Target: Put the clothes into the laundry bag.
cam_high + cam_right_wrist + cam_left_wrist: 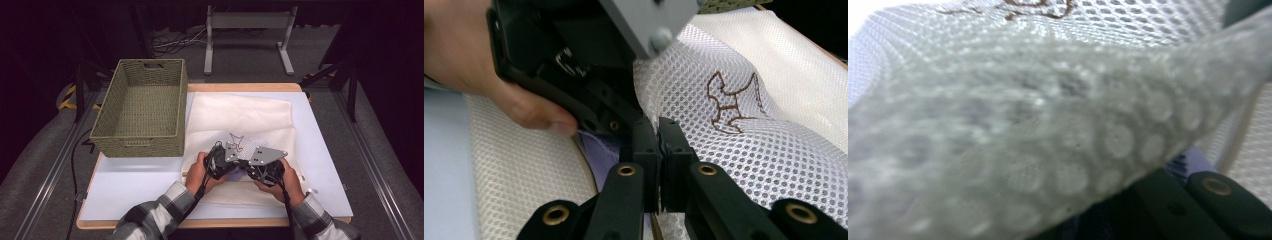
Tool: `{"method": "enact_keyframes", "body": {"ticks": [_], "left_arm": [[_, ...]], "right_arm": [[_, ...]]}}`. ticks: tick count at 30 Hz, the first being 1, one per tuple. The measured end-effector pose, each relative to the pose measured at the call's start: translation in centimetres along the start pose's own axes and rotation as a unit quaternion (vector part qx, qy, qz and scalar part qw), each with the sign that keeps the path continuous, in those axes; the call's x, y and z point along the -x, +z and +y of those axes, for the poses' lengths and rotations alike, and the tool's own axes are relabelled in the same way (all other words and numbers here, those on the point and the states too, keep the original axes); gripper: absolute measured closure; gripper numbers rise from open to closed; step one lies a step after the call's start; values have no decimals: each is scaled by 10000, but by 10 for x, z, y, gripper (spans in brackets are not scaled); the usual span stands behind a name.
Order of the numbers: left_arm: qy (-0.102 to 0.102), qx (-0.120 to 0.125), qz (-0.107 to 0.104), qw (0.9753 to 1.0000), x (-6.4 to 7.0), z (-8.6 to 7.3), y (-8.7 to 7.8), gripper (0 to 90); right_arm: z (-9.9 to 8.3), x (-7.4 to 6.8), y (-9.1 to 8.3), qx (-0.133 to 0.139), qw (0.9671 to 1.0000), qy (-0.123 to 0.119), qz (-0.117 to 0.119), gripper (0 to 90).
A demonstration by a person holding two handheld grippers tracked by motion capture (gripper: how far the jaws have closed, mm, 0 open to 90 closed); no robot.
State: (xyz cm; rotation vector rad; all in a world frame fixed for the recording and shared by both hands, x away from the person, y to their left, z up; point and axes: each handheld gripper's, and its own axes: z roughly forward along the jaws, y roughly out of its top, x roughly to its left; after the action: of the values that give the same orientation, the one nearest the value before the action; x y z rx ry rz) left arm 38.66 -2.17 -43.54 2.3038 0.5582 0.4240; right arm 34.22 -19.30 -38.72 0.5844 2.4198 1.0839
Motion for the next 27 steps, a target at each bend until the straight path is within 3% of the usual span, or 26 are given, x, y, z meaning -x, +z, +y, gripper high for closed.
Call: {"method": "enact_keyframes", "body": {"ticks": [3, 8, 9, 13, 18, 20, 22, 27], "left_arm": [[22, 146, -223, 9996, 0, -4, -5, 886], [65, 257, -340, 9991, 1, -8, -18, 808], [78, 294, -465, 9985, 0, -9, -23, 808], [138, 406, -430, 9982, -1, -11, -42, 702], [217, 493, -501, 9973, -2, -13, -62, 735], [352, 457, -654, 9962, 0, -15, -68, 815], [447, 335, -928, 9941, 5, -16, -67, 826], [589, -41, -876, 9944, 15, -16, -44, 593]], "right_arm": [[-1, 1, 0, 13, 10000, -7, -7, 880], [-1, 2, -4, 51, 9999, -53, -73, 880], [-2, 2, -5, 62, 9999, -45, -83, 880], [-2, 5, -10, 150, 9998, 23, -113, 881], [-1, 5, -11, 194, 9997, 23, -129, 881], [0, 6, -12, 207, 9997, 27, -123, 880], [0, 6, -12, 210, 9997, 18, -113, 881], [0, 5, -11, 178, 9998, 15, -98, 880]]}}
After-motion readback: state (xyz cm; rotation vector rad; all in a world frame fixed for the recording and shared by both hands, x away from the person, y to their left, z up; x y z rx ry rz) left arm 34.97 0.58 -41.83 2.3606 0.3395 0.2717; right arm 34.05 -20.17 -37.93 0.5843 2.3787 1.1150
